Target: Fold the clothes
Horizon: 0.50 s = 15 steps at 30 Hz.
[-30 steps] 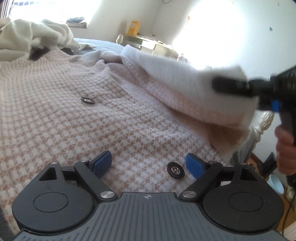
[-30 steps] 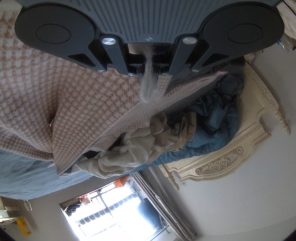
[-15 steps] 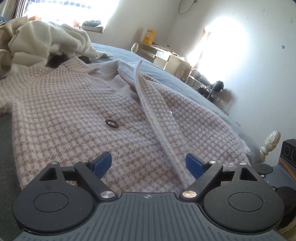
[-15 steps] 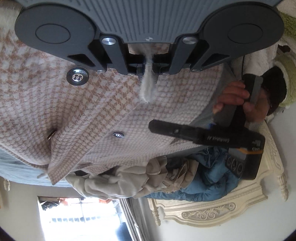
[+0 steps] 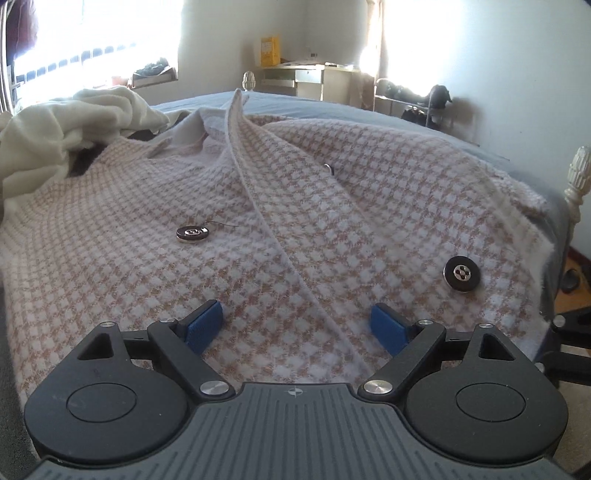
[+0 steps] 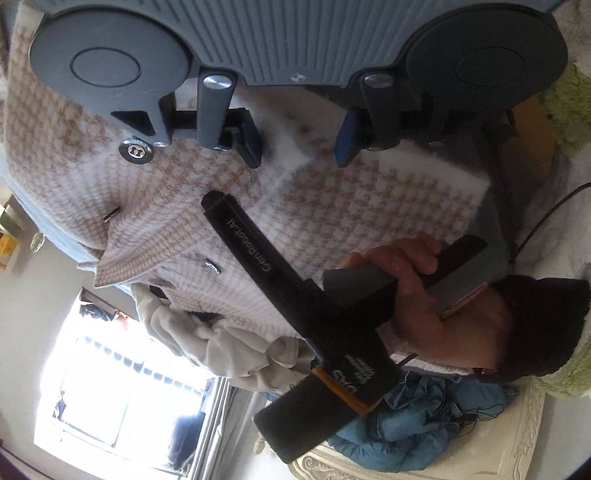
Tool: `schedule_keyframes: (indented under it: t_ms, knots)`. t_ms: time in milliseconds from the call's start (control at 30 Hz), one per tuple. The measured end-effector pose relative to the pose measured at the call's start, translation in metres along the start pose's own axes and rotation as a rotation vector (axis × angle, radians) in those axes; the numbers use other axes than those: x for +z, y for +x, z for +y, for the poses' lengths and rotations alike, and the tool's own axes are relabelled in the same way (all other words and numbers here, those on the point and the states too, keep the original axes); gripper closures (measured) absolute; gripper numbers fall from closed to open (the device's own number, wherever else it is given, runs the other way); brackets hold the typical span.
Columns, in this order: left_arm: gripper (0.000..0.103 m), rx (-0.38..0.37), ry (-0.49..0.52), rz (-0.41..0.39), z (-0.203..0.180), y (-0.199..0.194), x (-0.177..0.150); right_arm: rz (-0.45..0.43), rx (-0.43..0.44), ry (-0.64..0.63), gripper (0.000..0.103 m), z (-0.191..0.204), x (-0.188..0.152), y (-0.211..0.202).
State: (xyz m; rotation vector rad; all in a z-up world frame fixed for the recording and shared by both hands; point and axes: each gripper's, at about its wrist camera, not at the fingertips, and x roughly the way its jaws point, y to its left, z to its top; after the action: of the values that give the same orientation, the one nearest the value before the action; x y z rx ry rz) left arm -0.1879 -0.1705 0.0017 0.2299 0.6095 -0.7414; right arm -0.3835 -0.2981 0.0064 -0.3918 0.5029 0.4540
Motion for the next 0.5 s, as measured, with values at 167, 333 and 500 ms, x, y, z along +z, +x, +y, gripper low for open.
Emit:
schedule_keyframes:
  t_ms: [167, 333, 500]
  knots:
    - [0.013, 0.001, 0.005, -0.001, -0.002, 0.000, -0.002, -0.043, 0.033, 0.193, 0.043, -0.041, 0.002, -0.038]
    - [0.012, -0.009, -0.009, -0.017, -0.001, 0.001, -0.006, -0.169, 0.059, 0.506, 0.028, -0.148, 0.050, -0.040]
    - [0.012, -0.033, -0.018, -0.034, 0.000, 0.000, -0.010, -0.184, 0.125, 0.755, 0.019, -0.247, 0.116, 0.032]
